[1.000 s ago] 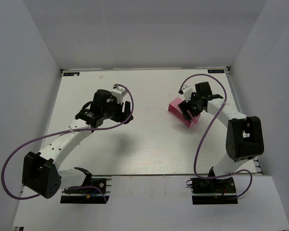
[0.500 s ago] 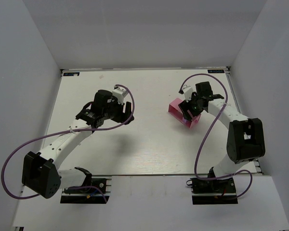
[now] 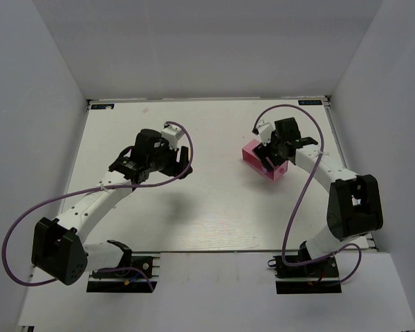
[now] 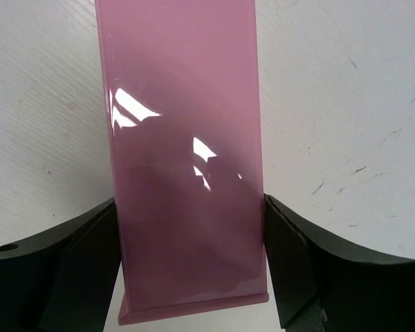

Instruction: Build the wood block tower

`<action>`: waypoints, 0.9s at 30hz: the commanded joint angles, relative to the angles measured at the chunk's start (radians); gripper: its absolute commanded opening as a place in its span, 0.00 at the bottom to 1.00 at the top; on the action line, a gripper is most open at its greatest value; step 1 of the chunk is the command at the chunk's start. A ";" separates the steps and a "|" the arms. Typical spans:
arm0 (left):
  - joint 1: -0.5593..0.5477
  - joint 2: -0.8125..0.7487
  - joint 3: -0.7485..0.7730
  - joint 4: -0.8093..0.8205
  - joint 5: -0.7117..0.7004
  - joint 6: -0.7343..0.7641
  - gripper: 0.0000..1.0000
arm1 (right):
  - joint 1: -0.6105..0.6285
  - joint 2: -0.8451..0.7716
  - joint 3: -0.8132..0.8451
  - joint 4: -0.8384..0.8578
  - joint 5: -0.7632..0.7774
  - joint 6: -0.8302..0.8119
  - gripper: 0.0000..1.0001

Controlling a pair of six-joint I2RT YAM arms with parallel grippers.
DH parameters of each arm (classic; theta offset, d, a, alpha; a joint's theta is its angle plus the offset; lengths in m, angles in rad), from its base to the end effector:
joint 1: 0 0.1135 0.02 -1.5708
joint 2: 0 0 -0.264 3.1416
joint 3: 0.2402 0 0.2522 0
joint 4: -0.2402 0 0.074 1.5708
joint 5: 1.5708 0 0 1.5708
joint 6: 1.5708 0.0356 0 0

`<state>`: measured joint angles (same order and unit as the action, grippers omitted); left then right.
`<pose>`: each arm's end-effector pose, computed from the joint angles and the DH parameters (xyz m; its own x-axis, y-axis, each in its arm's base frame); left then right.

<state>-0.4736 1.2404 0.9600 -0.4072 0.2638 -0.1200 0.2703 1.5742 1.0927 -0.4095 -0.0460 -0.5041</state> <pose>0.2361 -0.1315 0.2843 -0.6349 0.1956 -0.7474 0.5476 0.7964 -0.2568 0.3221 0.0909 0.2320 -0.5139 -0.6431 -0.5677 -0.6199 0.7359 -0.2723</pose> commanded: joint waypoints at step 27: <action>-0.013 0.019 0.014 0.008 0.006 0.016 0.78 | 0.262 -0.143 -0.329 0.561 0.538 -0.134 0.00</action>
<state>-0.4820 1.2705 0.9600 -0.4080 0.2649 -0.1123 0.5121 1.4727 0.7780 0.0261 0.4171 -0.6033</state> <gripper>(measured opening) 0.777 0.776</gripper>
